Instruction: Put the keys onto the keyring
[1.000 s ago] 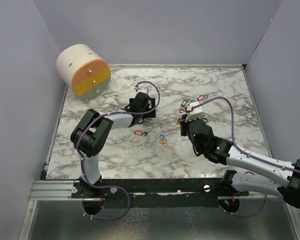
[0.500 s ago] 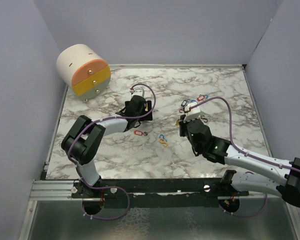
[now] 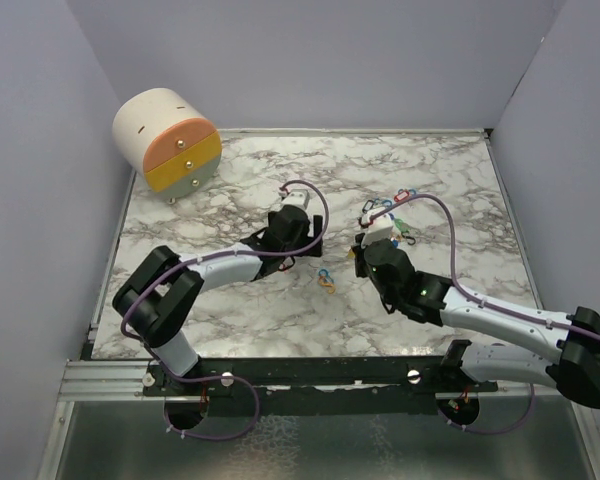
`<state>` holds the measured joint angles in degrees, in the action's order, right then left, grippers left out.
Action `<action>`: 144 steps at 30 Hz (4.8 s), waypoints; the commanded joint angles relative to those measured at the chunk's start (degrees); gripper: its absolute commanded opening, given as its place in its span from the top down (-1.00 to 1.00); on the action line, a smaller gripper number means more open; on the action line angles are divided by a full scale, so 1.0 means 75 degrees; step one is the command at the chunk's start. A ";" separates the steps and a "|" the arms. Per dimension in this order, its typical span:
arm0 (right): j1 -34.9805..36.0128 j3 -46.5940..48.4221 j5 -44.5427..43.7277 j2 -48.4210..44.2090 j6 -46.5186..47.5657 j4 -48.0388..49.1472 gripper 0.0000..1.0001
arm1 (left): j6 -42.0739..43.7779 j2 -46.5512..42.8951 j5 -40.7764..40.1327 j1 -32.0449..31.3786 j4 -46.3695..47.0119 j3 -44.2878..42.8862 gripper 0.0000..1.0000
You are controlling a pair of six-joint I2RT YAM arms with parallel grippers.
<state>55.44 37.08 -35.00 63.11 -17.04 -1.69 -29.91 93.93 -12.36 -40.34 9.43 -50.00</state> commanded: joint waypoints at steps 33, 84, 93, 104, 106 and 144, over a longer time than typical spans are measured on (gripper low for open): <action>0.0037 0.0031 -0.0760 -0.1711 -0.0489 -0.1113 0.99 | -0.1022 0.0769 -0.2065 -0.3267 -0.1373 0.0080 -0.73; 0.0030 -0.0075 -0.0619 -0.1505 -0.0383 -0.0794 0.99 | -0.0533 0.1050 -0.2829 -0.3285 -0.1766 -0.0034 -0.27; 0.0038 -0.0081 -0.0611 -0.1515 -0.0365 -0.0770 0.99 | -0.0525 0.0809 -0.2788 -0.3244 -0.1927 0.0186 -0.09; 0.0038 -0.0069 -0.0571 -0.1542 -0.0388 -0.0797 0.99 | -0.0488 0.0518 -0.2466 -0.3247 -0.1650 0.0574 0.18; 0.0038 -0.0080 -0.0560 -0.1552 -0.0395 -0.0794 0.99 | -0.0466 0.0519 -0.2502 -0.3247 -0.1655 0.0620 0.25; 0.0038 -0.0114 -0.0595 -0.1593 -0.0327 -0.0747 0.99 | 0.0522 0.0656 -0.1750 -0.2614 -0.0848 0.0771 0.25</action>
<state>55.44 36.75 -39.33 52.16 -19.70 -8.97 -26.30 97.43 -28.40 -60.34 7.01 -45.30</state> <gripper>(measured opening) 0.010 0.383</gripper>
